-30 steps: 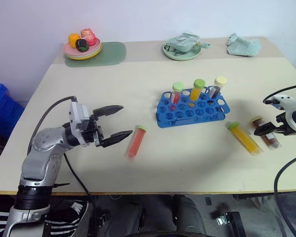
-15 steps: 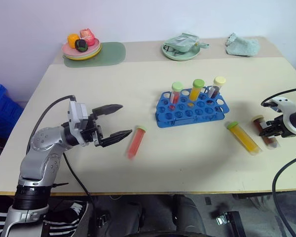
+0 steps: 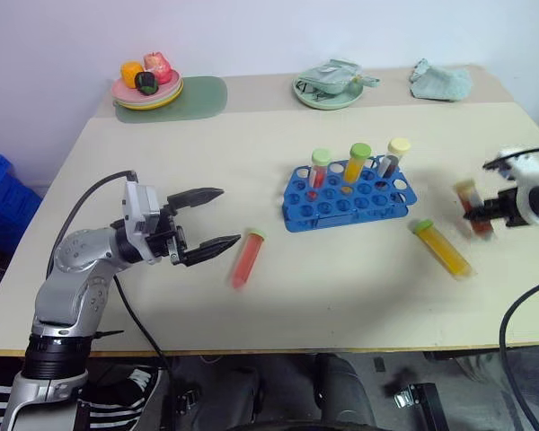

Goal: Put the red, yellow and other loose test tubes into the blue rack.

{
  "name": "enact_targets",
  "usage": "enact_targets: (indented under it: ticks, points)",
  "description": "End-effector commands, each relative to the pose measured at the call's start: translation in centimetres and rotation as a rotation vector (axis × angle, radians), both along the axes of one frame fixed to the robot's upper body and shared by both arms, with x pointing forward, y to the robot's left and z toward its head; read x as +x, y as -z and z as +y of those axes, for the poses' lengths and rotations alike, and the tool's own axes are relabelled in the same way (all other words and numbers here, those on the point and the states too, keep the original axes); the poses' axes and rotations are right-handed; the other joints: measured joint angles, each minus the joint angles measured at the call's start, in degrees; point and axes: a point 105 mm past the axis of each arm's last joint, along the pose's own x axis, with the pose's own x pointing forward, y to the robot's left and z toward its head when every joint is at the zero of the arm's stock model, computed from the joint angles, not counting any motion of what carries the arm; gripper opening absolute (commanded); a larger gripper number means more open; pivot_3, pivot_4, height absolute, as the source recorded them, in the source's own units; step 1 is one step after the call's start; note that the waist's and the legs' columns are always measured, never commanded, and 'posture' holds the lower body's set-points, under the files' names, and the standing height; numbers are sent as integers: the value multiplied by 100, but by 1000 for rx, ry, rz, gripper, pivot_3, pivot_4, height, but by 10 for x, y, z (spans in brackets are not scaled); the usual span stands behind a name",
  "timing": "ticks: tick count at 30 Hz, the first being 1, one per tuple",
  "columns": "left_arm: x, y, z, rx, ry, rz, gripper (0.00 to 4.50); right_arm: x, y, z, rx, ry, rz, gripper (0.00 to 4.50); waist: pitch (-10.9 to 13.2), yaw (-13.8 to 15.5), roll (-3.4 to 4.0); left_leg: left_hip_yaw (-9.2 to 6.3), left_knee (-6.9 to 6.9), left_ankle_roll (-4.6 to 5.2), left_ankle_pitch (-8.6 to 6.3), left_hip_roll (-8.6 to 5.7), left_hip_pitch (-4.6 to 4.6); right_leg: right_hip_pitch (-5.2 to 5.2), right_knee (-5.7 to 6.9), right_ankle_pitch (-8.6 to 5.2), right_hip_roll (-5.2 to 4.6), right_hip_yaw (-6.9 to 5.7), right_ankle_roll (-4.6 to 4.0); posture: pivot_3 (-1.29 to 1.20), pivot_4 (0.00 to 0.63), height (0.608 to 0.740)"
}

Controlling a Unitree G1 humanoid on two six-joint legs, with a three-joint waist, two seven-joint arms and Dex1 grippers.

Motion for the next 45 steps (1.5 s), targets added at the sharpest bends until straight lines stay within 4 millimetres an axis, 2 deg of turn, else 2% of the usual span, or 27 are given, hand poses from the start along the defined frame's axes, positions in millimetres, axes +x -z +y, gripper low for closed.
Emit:
enact_targets:
  ticks: [1, 4, 7, 10, 14, 16, 19, 20, 25, 31, 45]
  points:
    - [4, -12, 3, -4, -11, -56, 4500, 15, -35, 4, 116, 50, -308, 887, -1, 5, -5, 1, 0, 0, 0, 0, 0, -1, 0, 0, 0, 1, 0, 0, 150, 740]
    - [7, -16, 4, 1, -5, -66, 4500, 16, -54, 22, 218, 26, -570, 887, -4, 13, -12, -3, 1, 1, 0, 1, -1, 2, -1, 2, 4, 2, 2, 0, 150, 740]
    - [10, -19, 7, 13, -1, -72, 4500, 3, -69, 43, 276, -38, -809, 887, -3, 0, -7, 1, 4, 1, 1, 1, -3, -3, 2, 5, 4, 7, 7, 0, 150, 740]
    - [14, -22, 9, 22, 3, -78, 4500, -11, -71, 58, 373, -11, -949, 887, -3, -6, -2, 5, 4, 2, 1, 0, -5, -8, 4, 7, 5, 12, 9, 0, 150, 740]
    - [15, -25, 11, 29, 8, -81, 4500, -25, -66, 79, 399, -2, -1080, 887, -4, -13, -4, 11, 4, 2, 1, 5, 6, -3, 1, 13, 17, 22, 9, 0, 150, 740]
    - [15, -26, 13, 36, 8, -81, 4500, -31, -59, 91, 379, -20, -1103, 887, -4, -16, -4, 19, 2, 2, 0, 8, 11, -3, 2, 14, 23, 33, 8, 0, 150, 740]
    - [15, -27, 15, 41, 7, -79, 4500, -37, -41, 113, 261, -119, -1094, 887, -4, -16, -4, 32, 1, 3, -3, 21, 17, -3, 1, 15, 42, 49, 6, 0, 150, 740]
    - [15, -26, 15, 43, 7, -78, 4500, -35, -36, 114, 293, -98, -1084, 887, -4, -22, -4, 41, 0, 4, -3, 23, 20, -3, 1, 18, 47, 56, 5, 0, 150, 740]
    - [15, -27, 15, 47, 11, -76, 4500, -32, -13, 129, 224, -199, -1067, 887, -3, -94, -3, 63, 0, 1, -9, 45, 35, -1, -4, 27, 72, 73, -2, 0, 150, 740]
    - [14, -27, 16, 46, 6, -74, 4500, -22, 2, 139, 197, -231, -1064, 887, -3, -163, -3, 64, -6, -1, -11, 53, 36, -3, -7, 27, 79, 73, -4, 0, 150, 740]
    - [9, -27, 17, 58, -2, -73, 4500, -2, 21, 137, 100, -233, -1046, 887, -3, -158, -3, 67, -8, -2, -12, 55, 37, -3, -10, 28, 82, 74, -6, 0, 150, 740]
